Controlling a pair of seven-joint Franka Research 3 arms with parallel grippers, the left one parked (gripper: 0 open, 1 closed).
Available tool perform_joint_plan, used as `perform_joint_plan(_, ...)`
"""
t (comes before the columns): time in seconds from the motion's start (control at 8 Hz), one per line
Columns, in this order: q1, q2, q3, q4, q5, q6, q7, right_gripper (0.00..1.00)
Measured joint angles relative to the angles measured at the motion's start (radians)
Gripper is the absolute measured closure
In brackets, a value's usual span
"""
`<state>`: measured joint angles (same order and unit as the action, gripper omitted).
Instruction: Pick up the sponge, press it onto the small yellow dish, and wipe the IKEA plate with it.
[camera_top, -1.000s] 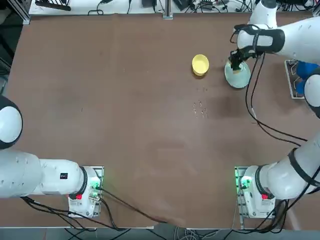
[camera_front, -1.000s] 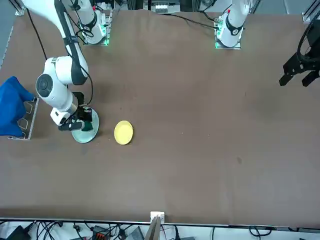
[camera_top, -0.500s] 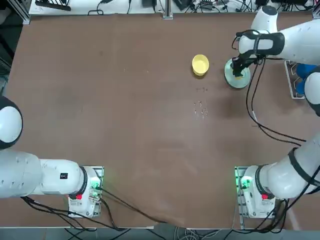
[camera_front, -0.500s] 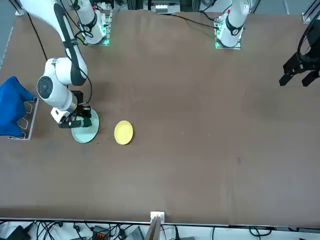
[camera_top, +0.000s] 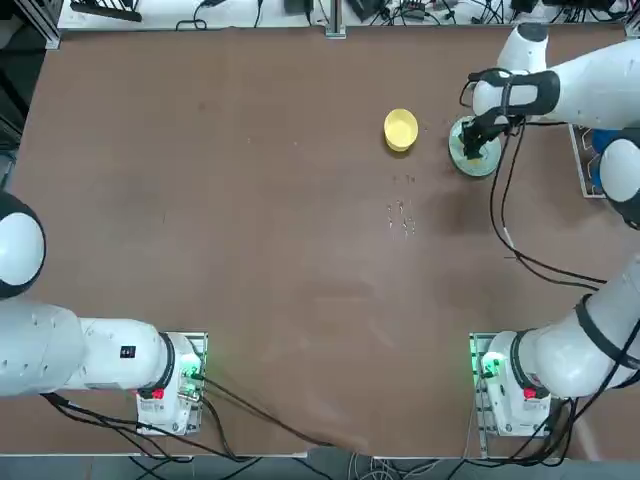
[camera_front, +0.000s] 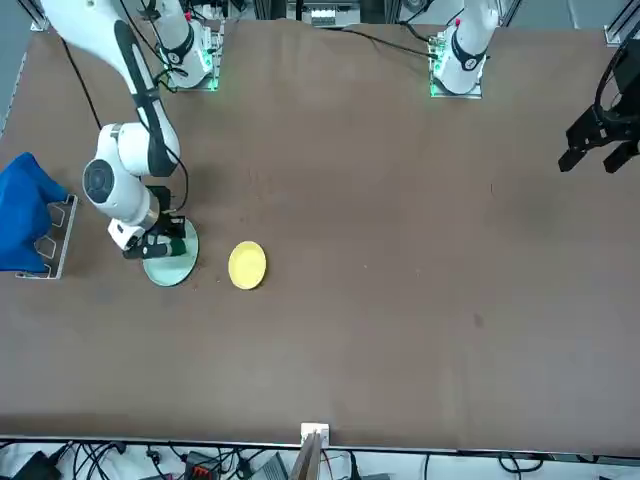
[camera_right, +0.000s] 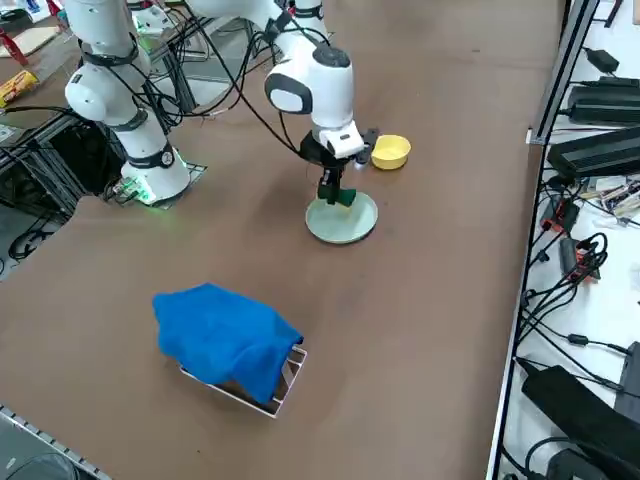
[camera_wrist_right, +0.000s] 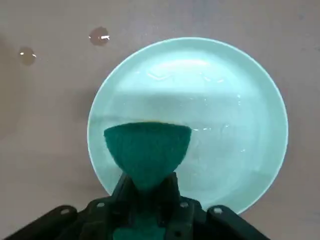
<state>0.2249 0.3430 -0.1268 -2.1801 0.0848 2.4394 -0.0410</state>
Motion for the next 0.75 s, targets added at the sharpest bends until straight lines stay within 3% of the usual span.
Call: perform_joint_plan(0.75, -0.001, 0.023, 0.0, -0.009, 0.0, 0.025, 0.0, 0.78)
